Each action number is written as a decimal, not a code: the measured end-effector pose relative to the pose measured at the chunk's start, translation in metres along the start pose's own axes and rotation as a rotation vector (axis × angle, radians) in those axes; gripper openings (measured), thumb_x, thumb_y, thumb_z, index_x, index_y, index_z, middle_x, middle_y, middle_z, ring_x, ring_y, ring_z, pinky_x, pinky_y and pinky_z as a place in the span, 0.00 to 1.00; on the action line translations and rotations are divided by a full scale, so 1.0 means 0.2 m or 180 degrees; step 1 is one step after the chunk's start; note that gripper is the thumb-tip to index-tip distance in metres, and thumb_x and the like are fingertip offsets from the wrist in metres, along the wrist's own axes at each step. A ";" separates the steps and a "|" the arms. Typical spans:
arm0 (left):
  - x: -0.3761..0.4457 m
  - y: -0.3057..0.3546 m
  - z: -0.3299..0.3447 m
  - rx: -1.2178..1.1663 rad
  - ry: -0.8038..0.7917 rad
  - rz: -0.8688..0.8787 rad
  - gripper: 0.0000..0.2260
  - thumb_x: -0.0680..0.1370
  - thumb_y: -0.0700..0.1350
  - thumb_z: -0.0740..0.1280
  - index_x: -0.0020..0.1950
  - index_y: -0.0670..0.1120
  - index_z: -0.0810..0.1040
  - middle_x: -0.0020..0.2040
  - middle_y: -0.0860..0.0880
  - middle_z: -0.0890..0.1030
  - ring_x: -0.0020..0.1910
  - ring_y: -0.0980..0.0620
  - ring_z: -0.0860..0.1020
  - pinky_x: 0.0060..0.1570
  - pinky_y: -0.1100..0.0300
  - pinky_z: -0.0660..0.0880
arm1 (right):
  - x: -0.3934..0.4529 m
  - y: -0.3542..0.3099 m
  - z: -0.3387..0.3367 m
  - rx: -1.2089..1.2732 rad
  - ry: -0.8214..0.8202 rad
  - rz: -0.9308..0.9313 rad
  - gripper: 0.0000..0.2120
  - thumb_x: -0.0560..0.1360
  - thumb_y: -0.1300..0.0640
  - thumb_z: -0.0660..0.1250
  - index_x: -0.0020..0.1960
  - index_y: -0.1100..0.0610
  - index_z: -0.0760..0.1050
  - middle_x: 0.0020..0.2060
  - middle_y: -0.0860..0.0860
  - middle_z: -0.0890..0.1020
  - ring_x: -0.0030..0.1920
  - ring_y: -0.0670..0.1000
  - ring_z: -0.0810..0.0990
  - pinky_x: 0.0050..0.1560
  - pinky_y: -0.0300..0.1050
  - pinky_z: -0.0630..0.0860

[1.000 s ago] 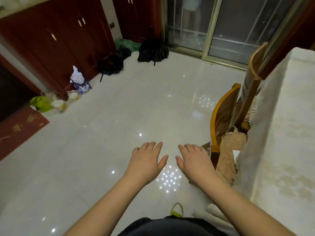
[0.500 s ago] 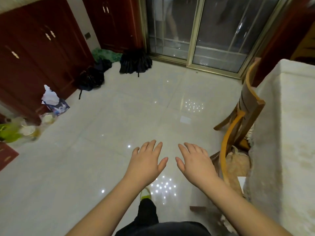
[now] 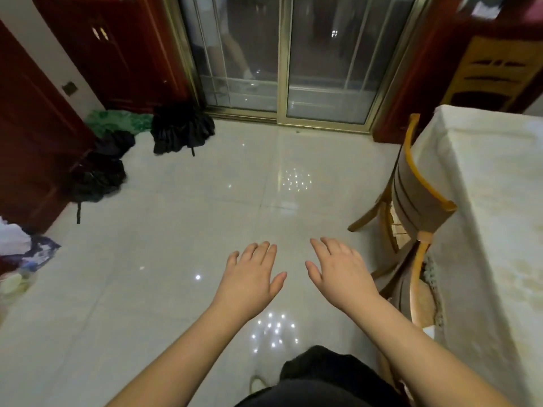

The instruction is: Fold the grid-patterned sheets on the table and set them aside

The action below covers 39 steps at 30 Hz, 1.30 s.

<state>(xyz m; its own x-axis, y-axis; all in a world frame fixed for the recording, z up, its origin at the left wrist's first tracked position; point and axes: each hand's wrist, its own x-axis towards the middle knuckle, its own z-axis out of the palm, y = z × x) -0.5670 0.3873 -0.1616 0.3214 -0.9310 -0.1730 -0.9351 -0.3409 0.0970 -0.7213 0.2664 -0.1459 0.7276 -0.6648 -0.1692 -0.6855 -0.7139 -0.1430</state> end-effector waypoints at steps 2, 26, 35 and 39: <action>0.16 -0.01 -0.01 0.0012 -0.0051 0.0086 0.34 0.76 0.63 0.43 0.74 0.46 0.66 0.72 0.49 0.71 0.70 0.48 0.69 0.65 0.46 0.68 | 0.11 0.05 -0.01 0.0025 0.0061 0.0117 0.27 0.82 0.43 0.50 0.77 0.52 0.57 0.74 0.52 0.65 0.73 0.53 0.64 0.72 0.49 0.60; 2.10 0.22 -0.35 0.0294 -0.0037 0.1346 0.35 0.75 0.64 0.38 0.77 0.50 0.60 0.75 0.48 0.65 0.73 0.49 0.65 0.65 0.48 0.67 | 1.40 0.92 -0.28 0.0114 0.0561 0.1362 0.24 0.74 0.44 0.60 0.64 0.56 0.77 0.58 0.55 0.81 0.59 0.58 0.79 0.56 0.54 0.76; 2.88 0.24 -0.51 0.0349 -0.0198 0.2282 0.29 0.81 0.62 0.48 0.79 0.52 0.52 0.78 0.49 0.58 0.76 0.49 0.57 0.70 0.47 0.61 | 1.85 1.15 -0.41 0.0056 0.0575 0.2151 0.24 0.77 0.44 0.61 0.69 0.55 0.72 0.63 0.53 0.77 0.64 0.57 0.75 0.62 0.54 0.72; 3.15 0.29 -0.57 0.0386 -0.0201 0.2647 0.32 0.77 0.63 0.44 0.78 0.51 0.58 0.76 0.48 0.63 0.74 0.47 0.62 0.67 0.46 0.65 | 1.99 1.23 -0.49 0.0097 0.0663 0.2479 0.24 0.79 0.44 0.59 0.70 0.54 0.70 0.65 0.54 0.76 0.66 0.57 0.73 0.65 0.54 0.70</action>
<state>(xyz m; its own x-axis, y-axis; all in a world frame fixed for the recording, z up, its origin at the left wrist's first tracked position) -0.4018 -0.2340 -0.1532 -0.4847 -0.8623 -0.1467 -0.8743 0.4724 0.1119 -0.5978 -0.1957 -0.1535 0.0285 -0.9985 -0.0465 -0.9960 -0.0244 -0.0858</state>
